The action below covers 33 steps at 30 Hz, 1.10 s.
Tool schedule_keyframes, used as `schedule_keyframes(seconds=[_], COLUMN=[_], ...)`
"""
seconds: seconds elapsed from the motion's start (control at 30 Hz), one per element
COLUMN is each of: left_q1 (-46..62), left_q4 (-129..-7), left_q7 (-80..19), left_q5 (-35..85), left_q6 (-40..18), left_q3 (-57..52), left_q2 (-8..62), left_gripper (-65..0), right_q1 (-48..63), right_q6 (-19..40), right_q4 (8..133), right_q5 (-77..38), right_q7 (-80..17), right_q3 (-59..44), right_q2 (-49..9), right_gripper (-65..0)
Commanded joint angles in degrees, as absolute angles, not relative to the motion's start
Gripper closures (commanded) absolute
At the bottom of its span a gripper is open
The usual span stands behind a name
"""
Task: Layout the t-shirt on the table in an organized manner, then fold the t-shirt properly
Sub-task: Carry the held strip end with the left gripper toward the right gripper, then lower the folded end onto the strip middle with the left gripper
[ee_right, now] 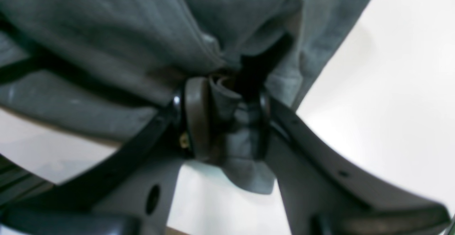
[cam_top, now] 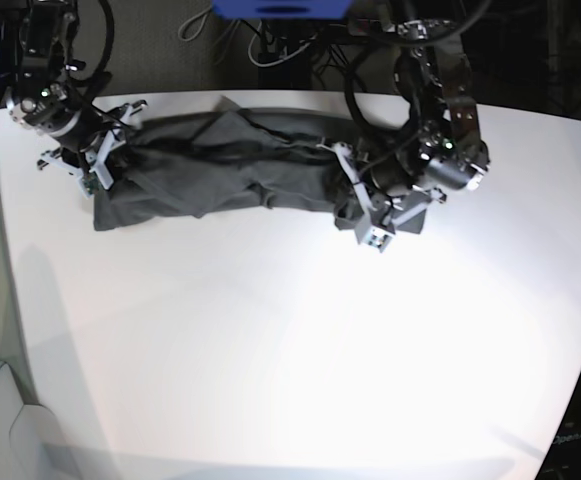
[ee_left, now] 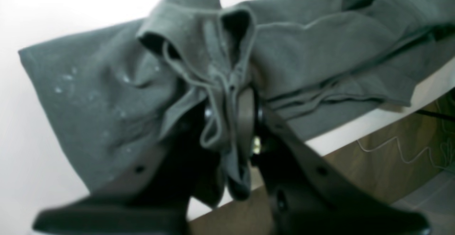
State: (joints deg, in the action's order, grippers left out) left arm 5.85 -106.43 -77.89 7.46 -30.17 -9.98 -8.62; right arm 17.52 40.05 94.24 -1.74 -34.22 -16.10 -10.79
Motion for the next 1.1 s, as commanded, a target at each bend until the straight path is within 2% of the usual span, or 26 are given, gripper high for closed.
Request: schedule_keyframes(seconds=[0.0,0.27,0.83,0.97,1.03,1.07], left_q1=[4.9,5.3,5.1,5.3,5.5,5.6], left_q4=[-107.1,-105.2,-104.0,-104.0,-104.4,-104.4], left_q7=[-75.7,-73.7,-73.7,-73.7,-73.7,-73.9], left_q5=[8.3,8.3,11.7,12.2,12.3,12.3], left_q6=[-30.2,-30.2,-30.1,-26.2,-25.5,-25.5], left_q3=[-9.7,-3.3,-3.2,-3.2,-3.1,-2.9], left_q2=[-9.0,-9.0,-9.0,-9.0,-9.0,-9.0], left_gripper=[-0.4,-0.4,-1.0,-1.1,-4.4,-8.3], right_q1=[17.9,17.7,17.7,17.6,17.6,17.6], right_q6=[40.0,40.0,40.0,40.0,40.0,40.0], right_q4=[94.5,94.5,94.5,94.5,94.5,94.5], right_q5=[-0.3,-0.3,-0.3,-0.3,-0.3,-0.3], right_q7=[-35.7,-35.8,-35.8,-35.8,-35.8,-35.8], right_q3=[-16.3,-16.2,-16.2,-16.2,-16.2,-16.2], right_q2=[-11.4,-11.2,-11.3,-11.4,-11.4,-11.4], right_gripper=[-19.7,-19.7,-19.9,-19.9,-19.9,-19.9])
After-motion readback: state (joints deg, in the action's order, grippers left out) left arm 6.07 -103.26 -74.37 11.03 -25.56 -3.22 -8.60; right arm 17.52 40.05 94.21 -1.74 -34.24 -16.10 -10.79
